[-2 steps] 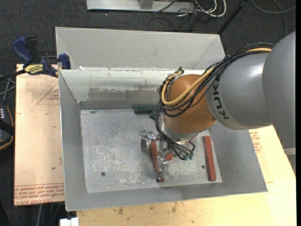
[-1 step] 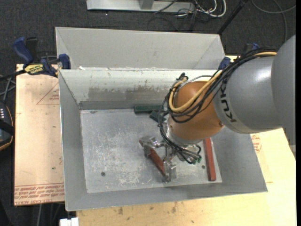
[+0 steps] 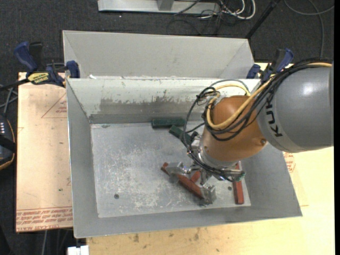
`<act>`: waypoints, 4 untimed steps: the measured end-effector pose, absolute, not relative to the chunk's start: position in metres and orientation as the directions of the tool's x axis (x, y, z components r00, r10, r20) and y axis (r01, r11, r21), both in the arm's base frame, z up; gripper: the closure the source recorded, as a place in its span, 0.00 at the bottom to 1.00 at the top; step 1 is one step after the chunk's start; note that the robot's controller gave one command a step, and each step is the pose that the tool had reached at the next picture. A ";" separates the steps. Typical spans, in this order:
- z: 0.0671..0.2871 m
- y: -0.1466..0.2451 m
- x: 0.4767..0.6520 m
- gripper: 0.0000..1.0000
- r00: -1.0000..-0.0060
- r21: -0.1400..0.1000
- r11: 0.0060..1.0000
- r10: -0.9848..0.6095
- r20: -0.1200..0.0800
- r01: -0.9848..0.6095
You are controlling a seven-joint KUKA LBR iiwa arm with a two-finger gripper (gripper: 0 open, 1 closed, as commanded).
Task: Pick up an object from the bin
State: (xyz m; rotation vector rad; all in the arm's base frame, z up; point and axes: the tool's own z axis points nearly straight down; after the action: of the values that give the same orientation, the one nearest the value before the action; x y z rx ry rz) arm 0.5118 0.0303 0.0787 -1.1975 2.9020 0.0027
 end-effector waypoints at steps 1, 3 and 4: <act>0.073 0.013 0.534 0.00 -0.640 0.001 0.640 -0.768 -0.003 -0.768; 0.072 -0.039 0.558 1.00 -0.595 -0.004 0.595 -0.804 -0.007 -0.804; 0.102 -0.039 0.547 1.00 -0.588 0.008 0.588 -0.809 0.001 -0.809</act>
Offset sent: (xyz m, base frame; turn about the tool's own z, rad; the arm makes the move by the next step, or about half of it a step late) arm 0.0439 -0.0710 -0.0087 -0.1550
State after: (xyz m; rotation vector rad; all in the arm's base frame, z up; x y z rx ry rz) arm 0.5471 -0.0388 0.1018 -1.4275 2.8034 0.0104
